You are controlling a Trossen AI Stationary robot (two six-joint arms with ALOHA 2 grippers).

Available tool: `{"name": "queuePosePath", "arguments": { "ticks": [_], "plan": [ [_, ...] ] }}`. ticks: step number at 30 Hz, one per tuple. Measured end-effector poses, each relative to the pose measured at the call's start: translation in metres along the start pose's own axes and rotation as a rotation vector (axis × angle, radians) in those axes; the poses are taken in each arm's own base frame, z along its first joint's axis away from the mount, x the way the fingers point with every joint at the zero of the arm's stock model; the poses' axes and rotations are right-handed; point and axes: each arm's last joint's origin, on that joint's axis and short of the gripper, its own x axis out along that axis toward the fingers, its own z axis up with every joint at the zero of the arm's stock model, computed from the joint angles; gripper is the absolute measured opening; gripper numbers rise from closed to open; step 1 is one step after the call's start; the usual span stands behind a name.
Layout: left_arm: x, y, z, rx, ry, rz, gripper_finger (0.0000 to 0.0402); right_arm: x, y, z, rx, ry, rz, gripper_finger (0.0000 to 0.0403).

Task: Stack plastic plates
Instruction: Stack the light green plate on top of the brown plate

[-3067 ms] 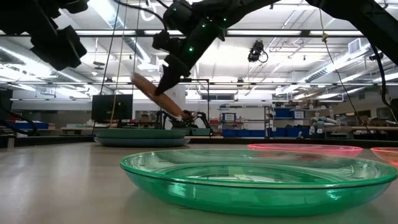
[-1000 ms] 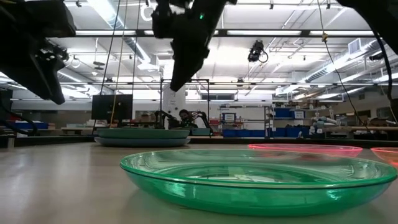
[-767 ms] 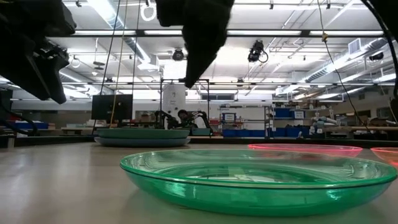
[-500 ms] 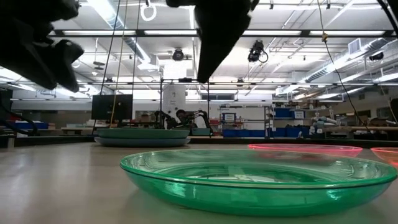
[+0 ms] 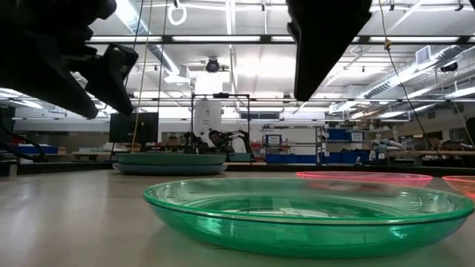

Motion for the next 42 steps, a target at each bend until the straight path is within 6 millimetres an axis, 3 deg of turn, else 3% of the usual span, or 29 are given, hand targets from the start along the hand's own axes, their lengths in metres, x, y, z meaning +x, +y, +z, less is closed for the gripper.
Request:
{"name": "queuePosePath", "arguments": {
  "ticks": [13, 20, 25, 31, 42],
  "plan": [
    [0.035, -0.003, 0.017, -0.025, -0.045, -0.067, 0.0217, -0.008, 0.023, -0.007, 0.029, -0.052, 0.101, 0.0133],
    [0.053, -0.009, 0.015, -0.037, -0.008, -0.075, 0.0217, 0.022, 0.045, -0.014, -0.048, -0.101, 0.308, 0.0124],
    [0.063, -0.011, 0.007, -0.081, 0.033, -0.166, 0.0217, 0.035, 0.052, -0.021, -0.103, -0.142, 0.348, 0.0122],
    [0.072, -0.011, 0.005, -0.155, 0.032, -0.192, 0.0217, 0.052, 0.051, -0.031, -0.115, -0.135, 0.327, 0.0122],
    [0.072, -0.011, 0.007, -0.217, 0.015, -0.197, 0.0217, 0.071, 0.042, -0.043, -0.125, -0.182, 0.121, 0.0122]
  ]
}}
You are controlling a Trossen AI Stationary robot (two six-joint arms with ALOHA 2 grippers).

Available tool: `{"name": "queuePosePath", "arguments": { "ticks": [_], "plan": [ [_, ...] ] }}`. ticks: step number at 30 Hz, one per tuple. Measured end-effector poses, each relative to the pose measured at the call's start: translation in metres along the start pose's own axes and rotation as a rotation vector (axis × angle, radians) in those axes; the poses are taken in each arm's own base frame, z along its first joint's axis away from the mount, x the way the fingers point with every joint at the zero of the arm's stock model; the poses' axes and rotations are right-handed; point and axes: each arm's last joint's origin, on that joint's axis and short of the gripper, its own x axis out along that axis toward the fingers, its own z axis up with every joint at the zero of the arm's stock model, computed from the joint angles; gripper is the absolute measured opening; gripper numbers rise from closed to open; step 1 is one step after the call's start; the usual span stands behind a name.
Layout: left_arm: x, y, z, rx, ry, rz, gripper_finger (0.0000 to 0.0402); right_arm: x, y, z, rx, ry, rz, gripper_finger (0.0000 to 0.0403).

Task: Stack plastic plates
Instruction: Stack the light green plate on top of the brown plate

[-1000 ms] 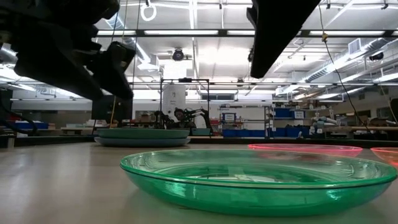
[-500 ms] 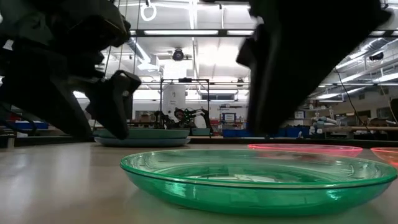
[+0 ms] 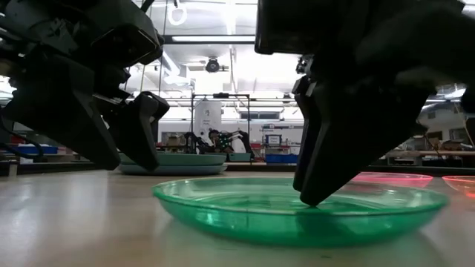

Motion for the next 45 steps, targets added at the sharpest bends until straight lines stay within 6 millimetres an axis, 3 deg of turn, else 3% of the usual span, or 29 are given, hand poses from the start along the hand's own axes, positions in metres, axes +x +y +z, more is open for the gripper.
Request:
{"name": "queuePosePath", "arguments": {
  "ticks": [12, 23, 32, 38, 45],
  "plan": [
    [0.000, -0.001, 0.004, -0.013, -0.039, -0.003, 0.0217, 0.004, -0.017, 0.003, -0.030, -0.074, -0.250, 0.0122],
    [0.000, 0.000, 0.001, -0.017, -0.010, 0.003, 0.0217, -0.014, -0.059, 0.025, 0.136, -0.017, -0.113, 0.0137],
    [0.000, 0.001, -0.003, -0.021, 0.034, 0.011, 0.0217, 0.014, -0.065, 0.020, 0.150, 0.063, 0.009, 0.0139],
    [0.000, 0.001, -0.004, -0.019, 0.042, 0.012, 0.0217, 0.016, -0.069, 0.023, 0.192, 0.063, 0.038, 0.0116],
    [0.000, 0.001, -0.004, -0.019, 0.046, 0.013, 0.0217, 0.017, -0.074, 0.025, 0.251, 0.022, -0.042, 0.0045]
  ]
}}
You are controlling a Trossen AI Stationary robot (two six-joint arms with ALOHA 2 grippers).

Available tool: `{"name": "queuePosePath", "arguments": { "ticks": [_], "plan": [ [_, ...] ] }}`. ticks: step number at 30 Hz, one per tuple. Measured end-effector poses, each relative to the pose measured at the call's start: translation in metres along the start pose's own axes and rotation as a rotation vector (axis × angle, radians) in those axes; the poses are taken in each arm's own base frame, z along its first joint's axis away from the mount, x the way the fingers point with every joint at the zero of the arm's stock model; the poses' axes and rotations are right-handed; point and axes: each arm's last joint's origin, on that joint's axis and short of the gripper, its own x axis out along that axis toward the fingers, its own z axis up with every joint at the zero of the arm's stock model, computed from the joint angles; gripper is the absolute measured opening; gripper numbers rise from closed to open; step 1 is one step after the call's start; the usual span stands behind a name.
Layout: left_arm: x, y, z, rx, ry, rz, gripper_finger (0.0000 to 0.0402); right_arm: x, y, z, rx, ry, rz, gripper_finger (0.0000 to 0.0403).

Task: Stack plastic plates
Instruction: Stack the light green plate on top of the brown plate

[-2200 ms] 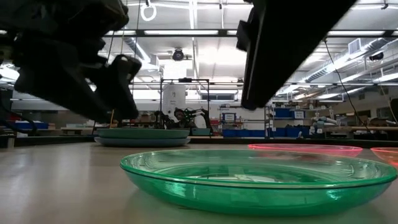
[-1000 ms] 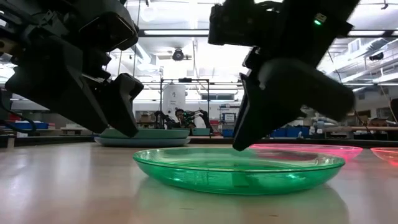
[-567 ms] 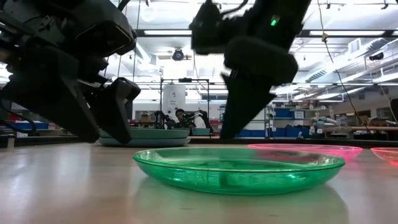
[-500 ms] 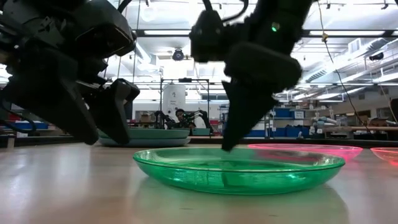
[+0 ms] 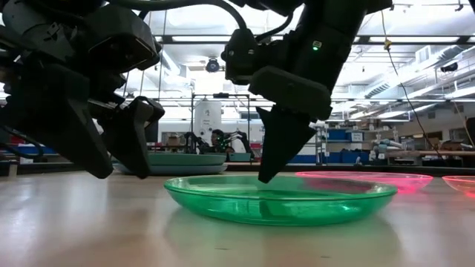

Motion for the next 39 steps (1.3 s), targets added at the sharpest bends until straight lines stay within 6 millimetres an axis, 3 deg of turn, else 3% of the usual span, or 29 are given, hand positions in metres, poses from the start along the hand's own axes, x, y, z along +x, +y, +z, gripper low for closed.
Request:
{"name": "queuePosePath", "arguments": {
  "ticks": [9, 20, 39],
  "plan": [
    [0.000, 0.000, 0.000, 0.001, 0.002, 0.001, 0.0217, 0.000, 0.000, 0.001, -0.023, -0.019, -0.023, 0.0005],
    [0.000, 0.000, 0.000, 0.000, 0.001, 0.001, 0.0217, -0.021, -0.006, 0.009, 0.000, -0.062, 0.004, 0.0008],
    [0.000, 0.001, 0.000, -0.048, -0.002, 0.002, 0.0217, -0.018, -0.021, 0.017, 0.157, 0.105, 0.211, 0.0009]
  ]
}}
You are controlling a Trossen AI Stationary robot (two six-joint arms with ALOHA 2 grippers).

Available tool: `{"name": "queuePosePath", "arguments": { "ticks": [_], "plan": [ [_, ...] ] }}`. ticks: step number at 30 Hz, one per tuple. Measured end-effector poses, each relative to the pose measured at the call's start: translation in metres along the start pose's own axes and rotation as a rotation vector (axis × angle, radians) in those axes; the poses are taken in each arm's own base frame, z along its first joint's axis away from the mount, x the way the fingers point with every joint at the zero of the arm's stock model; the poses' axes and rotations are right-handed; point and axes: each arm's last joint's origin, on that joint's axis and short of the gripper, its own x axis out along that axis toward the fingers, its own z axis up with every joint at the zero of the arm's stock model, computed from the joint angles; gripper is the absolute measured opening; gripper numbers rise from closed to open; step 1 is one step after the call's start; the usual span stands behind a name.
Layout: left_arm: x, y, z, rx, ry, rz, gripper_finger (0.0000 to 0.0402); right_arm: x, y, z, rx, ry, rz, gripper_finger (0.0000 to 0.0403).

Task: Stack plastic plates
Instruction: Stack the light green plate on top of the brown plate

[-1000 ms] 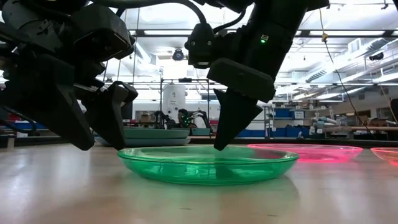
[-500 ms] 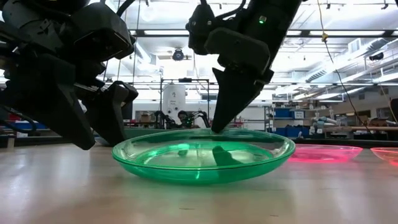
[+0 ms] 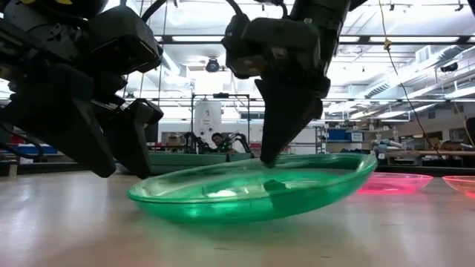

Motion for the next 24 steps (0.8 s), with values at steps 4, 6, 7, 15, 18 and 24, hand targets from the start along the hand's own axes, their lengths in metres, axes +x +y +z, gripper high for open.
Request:
{"name": "queuePosePath", "arguments": {
  "ticks": [4, 6, 7, 15, 18, 24],
  "plan": [
    [0.000, 0.001, 0.000, -0.004, 0.000, 0.003, 0.0217, -0.002, -0.007, 0.005, 0.045, 0.012, 0.004, 0.0009],
    [0.000, 0.001, 0.000, -0.006, 0.000, 0.003, 0.0217, -0.001, -0.011, 0.006, 0.062, 0.023, 0.004, 0.0009],
    [0.000, 0.001, 0.000, -0.007, -0.001, 0.003, 0.0217, -0.001, -0.012, 0.007, 0.069, 0.024, 0.003, 0.0009],
    [0.000, 0.001, 0.000, -0.008, 0.001, 0.004, 0.0217, -0.004, -0.018, 0.013, 0.068, 0.034, -0.008, 0.0009],
    [0.000, 0.001, 0.000, -0.008, 0.002, 0.004, 0.0217, -0.004, -0.020, 0.013, 0.052, 0.044, -0.015, 0.0009],
    [0.000, 0.001, 0.000, -0.008, 0.000, 0.004, 0.0217, -0.003, -0.021, 0.013, 0.040, 0.036, -0.041, 0.0009]
  ]
}}
